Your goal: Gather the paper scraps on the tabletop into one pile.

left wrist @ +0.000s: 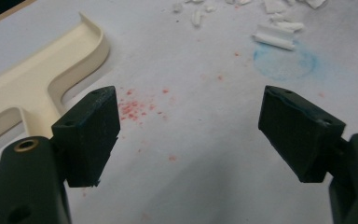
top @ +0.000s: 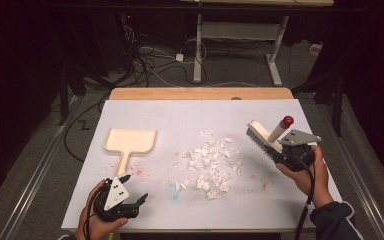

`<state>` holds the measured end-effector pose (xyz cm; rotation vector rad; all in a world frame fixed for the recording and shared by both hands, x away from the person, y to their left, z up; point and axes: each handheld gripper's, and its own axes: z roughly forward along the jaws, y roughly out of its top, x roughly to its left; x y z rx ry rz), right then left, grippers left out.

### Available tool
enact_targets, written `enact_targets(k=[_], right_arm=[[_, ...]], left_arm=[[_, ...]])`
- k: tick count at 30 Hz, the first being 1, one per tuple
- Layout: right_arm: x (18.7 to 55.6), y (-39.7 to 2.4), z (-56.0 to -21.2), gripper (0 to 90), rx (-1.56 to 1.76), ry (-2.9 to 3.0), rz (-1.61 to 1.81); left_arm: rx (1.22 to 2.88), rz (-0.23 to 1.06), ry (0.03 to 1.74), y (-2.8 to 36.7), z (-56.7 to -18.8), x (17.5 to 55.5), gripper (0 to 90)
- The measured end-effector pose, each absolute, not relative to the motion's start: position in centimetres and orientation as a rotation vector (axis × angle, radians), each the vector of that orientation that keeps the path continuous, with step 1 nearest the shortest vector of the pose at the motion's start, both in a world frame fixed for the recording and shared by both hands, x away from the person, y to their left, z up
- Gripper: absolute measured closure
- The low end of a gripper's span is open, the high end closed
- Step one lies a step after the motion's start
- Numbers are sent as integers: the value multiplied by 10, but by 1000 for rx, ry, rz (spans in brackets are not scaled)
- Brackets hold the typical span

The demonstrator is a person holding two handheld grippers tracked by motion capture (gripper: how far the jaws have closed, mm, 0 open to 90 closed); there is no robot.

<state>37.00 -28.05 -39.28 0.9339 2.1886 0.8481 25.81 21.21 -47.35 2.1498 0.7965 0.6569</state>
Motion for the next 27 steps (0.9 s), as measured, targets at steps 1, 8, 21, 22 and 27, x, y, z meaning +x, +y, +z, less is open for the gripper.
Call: enact_targets(k=[1, 8, 21, 22, 27], right_arm=[[375, -282, -394, 681, 962, 2185, 852], [413, -268, -415, 681, 992, 2138, 680], [411, -190, -455, 676, 750, 2189, 508], [408, -186, -455, 676, 731, 2202, 518], [389, -169, -452, 675, 635, 2278, 596]], left_arm=[[2153, 661, 789, 211, -474, 258, 198], [2166, 657, 784, 209, -474, 259, 198], [2191, 641, 785, 208, -476, 259, 198], [2193, 643, 780, 207, -476, 259, 198], [2198, 645, 774, 206, -476, 258, 198]])
